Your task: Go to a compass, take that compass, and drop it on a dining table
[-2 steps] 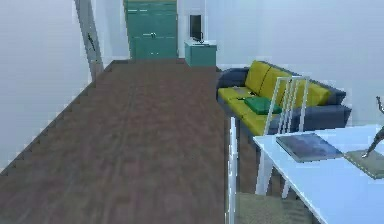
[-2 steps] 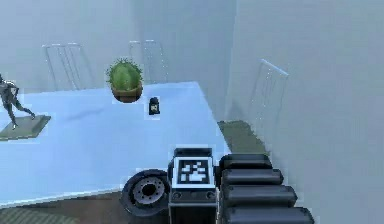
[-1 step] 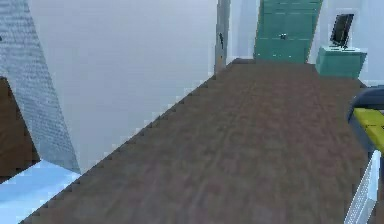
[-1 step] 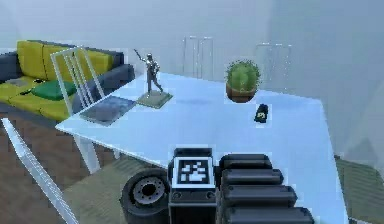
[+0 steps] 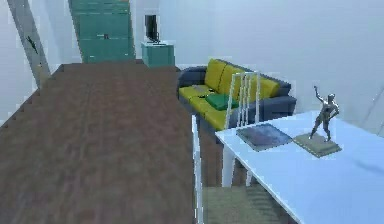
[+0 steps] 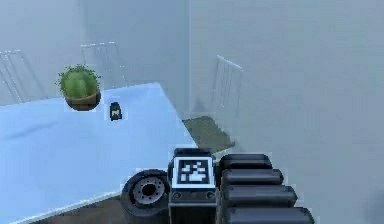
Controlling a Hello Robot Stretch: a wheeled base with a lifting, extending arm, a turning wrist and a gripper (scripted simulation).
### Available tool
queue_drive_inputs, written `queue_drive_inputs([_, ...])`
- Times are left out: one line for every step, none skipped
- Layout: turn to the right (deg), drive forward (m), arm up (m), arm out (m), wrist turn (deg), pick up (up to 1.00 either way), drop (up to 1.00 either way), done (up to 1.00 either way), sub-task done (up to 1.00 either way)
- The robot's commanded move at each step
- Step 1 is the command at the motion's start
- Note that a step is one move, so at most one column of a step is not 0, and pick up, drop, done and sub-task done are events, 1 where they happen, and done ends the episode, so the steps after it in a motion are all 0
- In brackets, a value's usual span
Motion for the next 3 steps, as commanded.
queue_drive_inputs([45.0,0.0,0.0,0.0,0.0,0.0,0.0,0.0,0.0])
queue_drive_inputs([30.0,0.0,0.0,0.0,0.0,0.0,0.0,0.0,0.0])
queue_drive_inputs([-45.0,0.0,0.0,0.0,0.0,0.0,0.0,0.0,0.0])
